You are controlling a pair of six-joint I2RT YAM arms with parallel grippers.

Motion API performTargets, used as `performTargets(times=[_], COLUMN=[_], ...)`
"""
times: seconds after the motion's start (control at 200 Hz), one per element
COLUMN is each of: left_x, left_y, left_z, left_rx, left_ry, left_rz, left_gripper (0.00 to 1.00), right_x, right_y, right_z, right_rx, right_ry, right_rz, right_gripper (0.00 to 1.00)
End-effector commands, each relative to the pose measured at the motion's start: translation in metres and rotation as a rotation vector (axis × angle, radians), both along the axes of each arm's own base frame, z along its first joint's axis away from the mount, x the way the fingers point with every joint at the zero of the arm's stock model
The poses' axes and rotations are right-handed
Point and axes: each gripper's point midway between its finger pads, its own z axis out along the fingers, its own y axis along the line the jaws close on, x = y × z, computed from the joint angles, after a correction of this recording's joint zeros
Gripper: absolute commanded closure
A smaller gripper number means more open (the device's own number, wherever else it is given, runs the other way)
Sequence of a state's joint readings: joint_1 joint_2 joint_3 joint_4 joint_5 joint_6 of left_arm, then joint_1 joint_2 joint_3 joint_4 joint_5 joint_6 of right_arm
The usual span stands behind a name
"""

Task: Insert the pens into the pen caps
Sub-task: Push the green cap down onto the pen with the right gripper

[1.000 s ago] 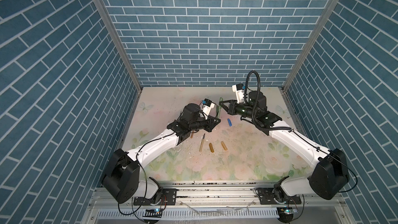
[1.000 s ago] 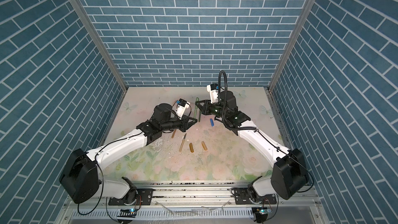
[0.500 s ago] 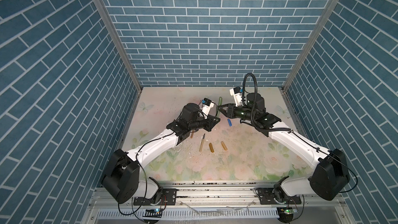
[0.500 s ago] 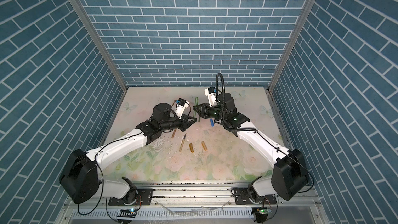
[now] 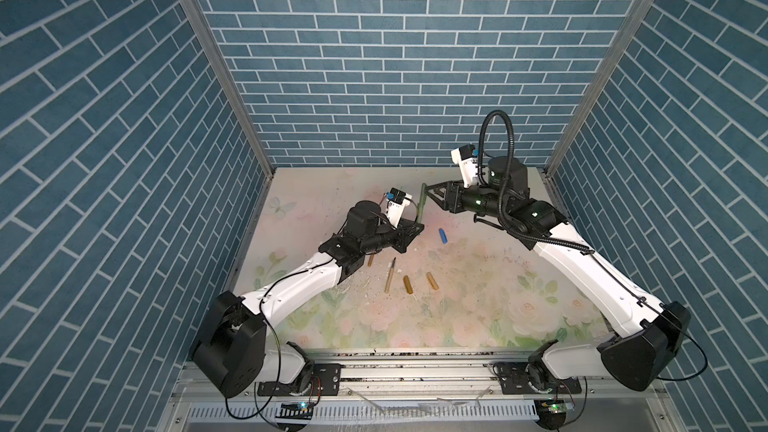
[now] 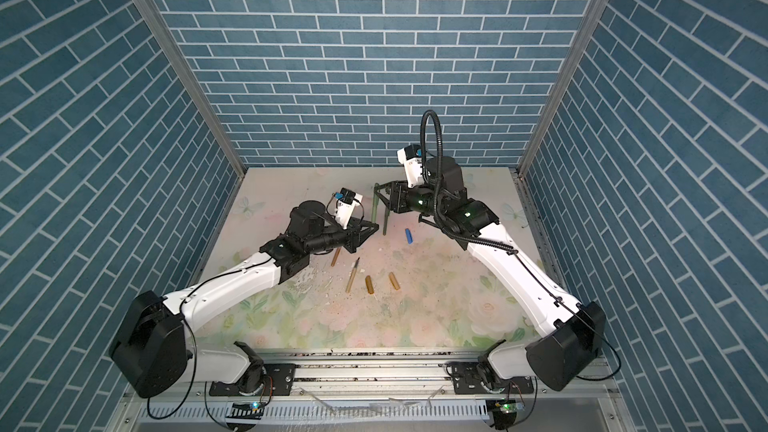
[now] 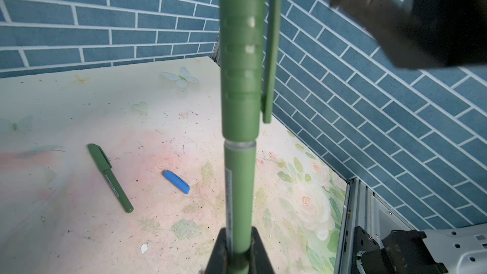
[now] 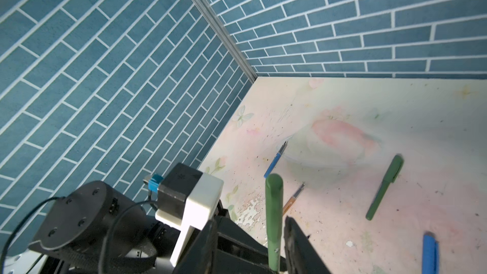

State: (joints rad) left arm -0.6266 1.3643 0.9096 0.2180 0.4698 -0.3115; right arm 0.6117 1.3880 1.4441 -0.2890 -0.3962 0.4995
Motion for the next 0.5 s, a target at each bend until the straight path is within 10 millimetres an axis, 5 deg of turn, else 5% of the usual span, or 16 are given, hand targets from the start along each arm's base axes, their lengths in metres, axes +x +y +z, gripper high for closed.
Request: performTargets(times=[0.0,0.495], left_x=[0.002,0.001], left_y=[0.005,0.001], left_z=[0.018,0.013], left_rx=[-0.012,-0.001], left_ry=[-0.094,-0.075], left_rz=[0.018,0.000], left_gripper=[1.00,1.00], right_x=[0.010,0.027], right_y=[-0.002,0.018], right_z=[-0.004,-0.011], right_rx=[-0.075,-0.101], right_ry=[-0.011,0.021], right_rz=[-0.016,0.034], right_gripper=[0.59,0.69])
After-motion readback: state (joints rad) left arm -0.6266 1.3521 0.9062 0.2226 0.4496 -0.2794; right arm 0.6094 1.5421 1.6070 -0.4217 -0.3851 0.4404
